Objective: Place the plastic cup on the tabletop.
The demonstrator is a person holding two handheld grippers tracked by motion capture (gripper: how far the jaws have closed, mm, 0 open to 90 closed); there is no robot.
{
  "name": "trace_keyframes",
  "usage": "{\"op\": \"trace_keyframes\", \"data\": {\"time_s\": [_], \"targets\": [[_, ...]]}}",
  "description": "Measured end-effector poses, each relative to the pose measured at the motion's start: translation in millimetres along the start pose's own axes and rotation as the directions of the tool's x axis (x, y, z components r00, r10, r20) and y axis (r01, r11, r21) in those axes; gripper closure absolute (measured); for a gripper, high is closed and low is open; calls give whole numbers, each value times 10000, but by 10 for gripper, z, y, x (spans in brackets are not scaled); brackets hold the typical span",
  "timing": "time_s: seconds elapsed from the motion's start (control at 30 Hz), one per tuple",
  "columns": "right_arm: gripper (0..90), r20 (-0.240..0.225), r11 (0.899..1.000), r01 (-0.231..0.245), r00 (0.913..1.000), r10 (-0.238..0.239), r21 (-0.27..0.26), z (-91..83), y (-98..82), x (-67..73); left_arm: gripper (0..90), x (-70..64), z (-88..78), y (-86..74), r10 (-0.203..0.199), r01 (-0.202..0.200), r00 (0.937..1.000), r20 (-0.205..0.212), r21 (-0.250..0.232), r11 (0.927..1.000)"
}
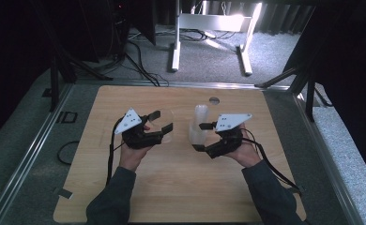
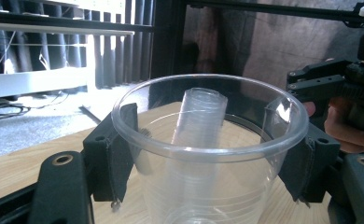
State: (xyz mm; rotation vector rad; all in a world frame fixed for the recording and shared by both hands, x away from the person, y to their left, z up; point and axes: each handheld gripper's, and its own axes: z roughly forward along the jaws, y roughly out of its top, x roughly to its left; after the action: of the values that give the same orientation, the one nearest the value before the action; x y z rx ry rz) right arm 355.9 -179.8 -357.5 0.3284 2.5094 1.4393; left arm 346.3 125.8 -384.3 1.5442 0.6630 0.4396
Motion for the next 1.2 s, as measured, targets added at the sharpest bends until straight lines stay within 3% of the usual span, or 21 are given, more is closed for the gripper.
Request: {"op": "trace_keyframes", "data": {"time_s": [0.8,1.2], "targets": [[220,29,9999,93,10000,-94,134,-6,-3,17,292,106,-61,-36,190,-176,9974,-701,201,9996],[220,26,9998,48,10000,-49,180,5,-11,21,292,180,-108,-59,155,-112,9901,-1395,313,9994]]}}
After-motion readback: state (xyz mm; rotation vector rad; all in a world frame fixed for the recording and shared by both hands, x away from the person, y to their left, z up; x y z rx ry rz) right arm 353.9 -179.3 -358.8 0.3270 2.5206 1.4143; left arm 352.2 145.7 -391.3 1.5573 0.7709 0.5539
